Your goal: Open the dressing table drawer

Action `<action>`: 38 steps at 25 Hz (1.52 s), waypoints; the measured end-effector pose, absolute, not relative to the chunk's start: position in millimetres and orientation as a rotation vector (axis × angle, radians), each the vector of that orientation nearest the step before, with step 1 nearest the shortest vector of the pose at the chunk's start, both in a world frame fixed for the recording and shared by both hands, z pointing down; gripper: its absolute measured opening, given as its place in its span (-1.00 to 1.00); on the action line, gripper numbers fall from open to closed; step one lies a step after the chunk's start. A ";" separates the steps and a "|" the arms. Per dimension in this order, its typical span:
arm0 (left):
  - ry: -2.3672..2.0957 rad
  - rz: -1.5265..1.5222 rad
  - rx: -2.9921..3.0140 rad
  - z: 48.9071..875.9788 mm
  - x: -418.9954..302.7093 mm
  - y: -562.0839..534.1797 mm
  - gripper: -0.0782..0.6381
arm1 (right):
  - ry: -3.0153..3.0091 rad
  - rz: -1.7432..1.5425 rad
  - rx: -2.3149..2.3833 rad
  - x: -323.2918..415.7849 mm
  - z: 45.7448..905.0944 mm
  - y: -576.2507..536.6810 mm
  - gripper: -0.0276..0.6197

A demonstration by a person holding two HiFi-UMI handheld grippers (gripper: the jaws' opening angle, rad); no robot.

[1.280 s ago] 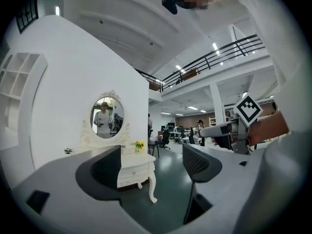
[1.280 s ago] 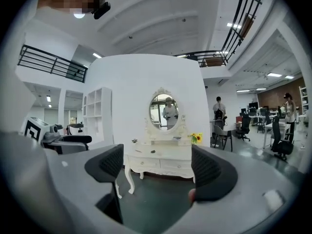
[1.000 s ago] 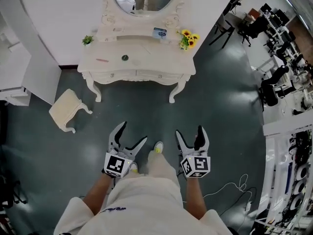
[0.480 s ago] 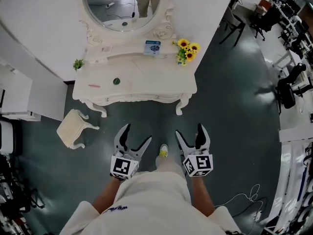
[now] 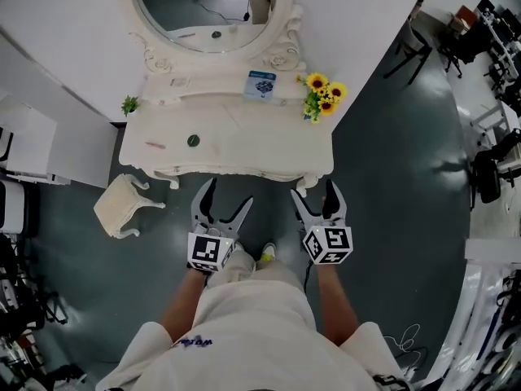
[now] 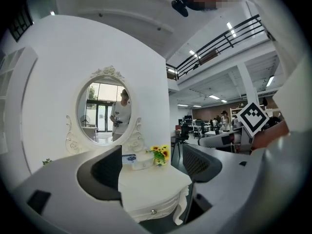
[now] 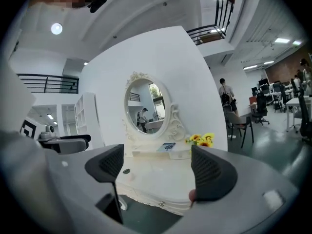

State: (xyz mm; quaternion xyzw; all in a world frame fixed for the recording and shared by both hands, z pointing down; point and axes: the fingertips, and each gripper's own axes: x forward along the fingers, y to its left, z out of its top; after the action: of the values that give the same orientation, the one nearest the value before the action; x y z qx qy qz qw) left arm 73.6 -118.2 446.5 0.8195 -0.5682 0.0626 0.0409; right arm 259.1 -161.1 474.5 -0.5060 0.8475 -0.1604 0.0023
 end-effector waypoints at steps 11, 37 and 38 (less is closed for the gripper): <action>-1.692 0.211 2.429 519.5 38.8 -237.0 0.31 | 2.718 -0.510 -1.729 213.2 538.0 -299.2 0.44; -1.389 0.356 2.516 626.8 11.9 -394.2 0.07 | 2.715 -0.692 -2.139 161.4 679.5 -449.2 0.21; -1.382 0.361 2.513 632.6 13.7 -398.6 0.06 | 2.713 -0.693 -2.155 163.5 685.9 -454.6 0.19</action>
State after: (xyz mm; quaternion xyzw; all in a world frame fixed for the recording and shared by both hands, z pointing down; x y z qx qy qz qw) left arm 13.7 -398.6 632.6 0.8625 -0.4744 0.1239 0.1253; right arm 163.5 -454.6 685.9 -0.5982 0.7531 -0.1924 -0.1950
